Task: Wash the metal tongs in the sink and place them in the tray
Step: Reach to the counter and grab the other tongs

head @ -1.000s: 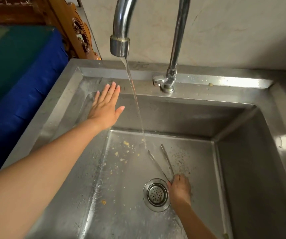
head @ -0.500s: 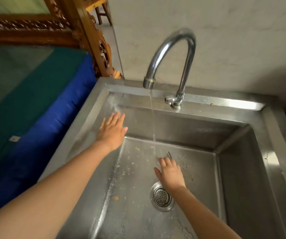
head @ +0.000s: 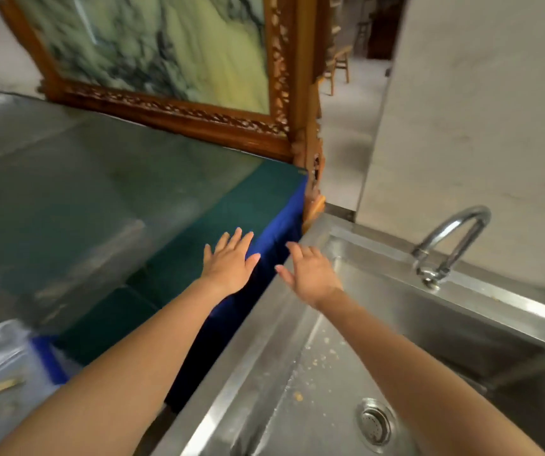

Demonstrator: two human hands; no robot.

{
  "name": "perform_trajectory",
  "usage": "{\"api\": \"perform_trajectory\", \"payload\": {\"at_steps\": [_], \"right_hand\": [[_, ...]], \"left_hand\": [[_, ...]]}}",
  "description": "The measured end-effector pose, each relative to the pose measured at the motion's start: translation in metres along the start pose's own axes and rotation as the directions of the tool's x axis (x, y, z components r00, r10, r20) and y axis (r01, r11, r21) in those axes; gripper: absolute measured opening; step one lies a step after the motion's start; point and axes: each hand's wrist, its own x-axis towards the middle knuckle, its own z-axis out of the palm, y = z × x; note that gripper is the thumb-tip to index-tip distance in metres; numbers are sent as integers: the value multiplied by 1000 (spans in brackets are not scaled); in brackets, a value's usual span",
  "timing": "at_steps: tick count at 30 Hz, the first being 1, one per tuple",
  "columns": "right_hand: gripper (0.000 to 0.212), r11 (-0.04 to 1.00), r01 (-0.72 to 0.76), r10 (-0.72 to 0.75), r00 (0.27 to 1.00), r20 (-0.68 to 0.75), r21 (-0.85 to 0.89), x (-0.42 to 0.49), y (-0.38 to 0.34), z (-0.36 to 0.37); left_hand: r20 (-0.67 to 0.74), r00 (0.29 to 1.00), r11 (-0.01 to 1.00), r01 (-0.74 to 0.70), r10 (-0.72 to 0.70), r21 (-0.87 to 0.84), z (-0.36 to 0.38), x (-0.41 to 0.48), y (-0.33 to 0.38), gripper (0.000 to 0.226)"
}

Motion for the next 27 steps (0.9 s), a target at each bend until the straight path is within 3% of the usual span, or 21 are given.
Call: {"api": "perform_trajectory", "payload": {"at_steps": [7, 13, 21, 27], "right_hand": [[62, 992, 123, -125, 989, 78, 22, 45, -123, -6], [68, 972, 228, -236, 941, 241, 62, 57, -215, 23], [80, 977, 204, -151, 861, 486, -58, 64, -258, 85], [88, 970, 151, -44, 877, 478, -188, 71, -249, 135]], "left_hand": [[-8, 978, 976, 208, -209, -69, -50, -60, -132, 57], [140, 939, 943, 326, -314, -69, -45, -121, -231, 65], [228, 912, 896, 388, -340, -217, -12, -148, -276, 65], [229, 911, 910, 382, -342, -160, 29, -122, -271, 66]]}}
